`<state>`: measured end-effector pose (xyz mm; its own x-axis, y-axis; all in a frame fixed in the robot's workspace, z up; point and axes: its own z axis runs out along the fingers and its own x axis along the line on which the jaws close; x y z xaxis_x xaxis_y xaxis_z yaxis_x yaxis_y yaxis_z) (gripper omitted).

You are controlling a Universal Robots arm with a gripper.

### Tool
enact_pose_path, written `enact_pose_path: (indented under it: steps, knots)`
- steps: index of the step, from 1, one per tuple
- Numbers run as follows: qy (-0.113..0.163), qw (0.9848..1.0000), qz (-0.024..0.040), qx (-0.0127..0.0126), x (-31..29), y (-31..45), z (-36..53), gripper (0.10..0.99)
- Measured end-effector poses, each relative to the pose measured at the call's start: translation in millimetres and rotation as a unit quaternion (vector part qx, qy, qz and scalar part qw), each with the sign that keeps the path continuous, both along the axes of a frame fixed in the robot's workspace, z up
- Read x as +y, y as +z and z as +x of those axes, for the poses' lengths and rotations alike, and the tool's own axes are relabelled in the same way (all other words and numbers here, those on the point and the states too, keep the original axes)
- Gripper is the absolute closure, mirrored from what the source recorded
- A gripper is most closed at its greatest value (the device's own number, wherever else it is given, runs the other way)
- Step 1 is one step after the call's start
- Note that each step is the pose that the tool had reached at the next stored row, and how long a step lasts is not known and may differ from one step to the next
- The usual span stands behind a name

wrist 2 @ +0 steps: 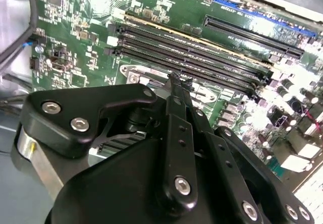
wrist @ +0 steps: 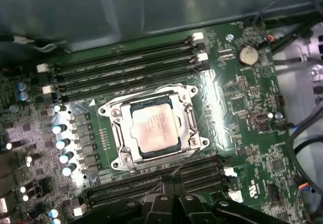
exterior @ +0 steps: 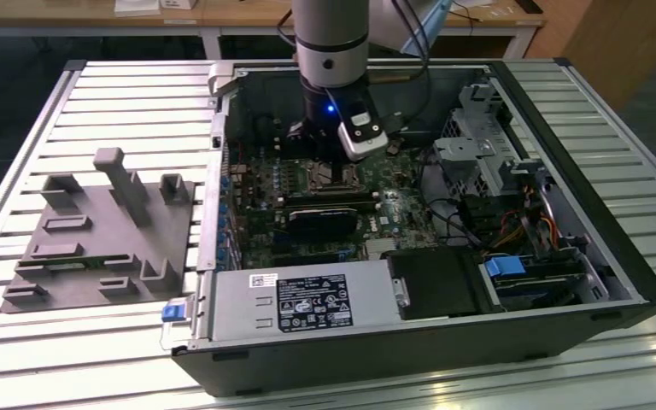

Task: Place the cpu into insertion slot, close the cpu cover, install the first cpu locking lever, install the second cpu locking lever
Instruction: 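Install the second cpu locking lever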

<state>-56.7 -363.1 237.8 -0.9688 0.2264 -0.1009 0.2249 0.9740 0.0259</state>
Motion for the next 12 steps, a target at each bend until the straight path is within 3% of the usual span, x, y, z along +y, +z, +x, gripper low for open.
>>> enact_pose_path:
  steps: [7, 12]
  knots:
    - [0.015, 0.9999, 0.0000, 0.0001, 0.0, -4.2, -7.3, 0.980]
    - [0.015, 0.9999, 0.0002, 0.0030, 0.0, -10.4, -7.9, 0.980]
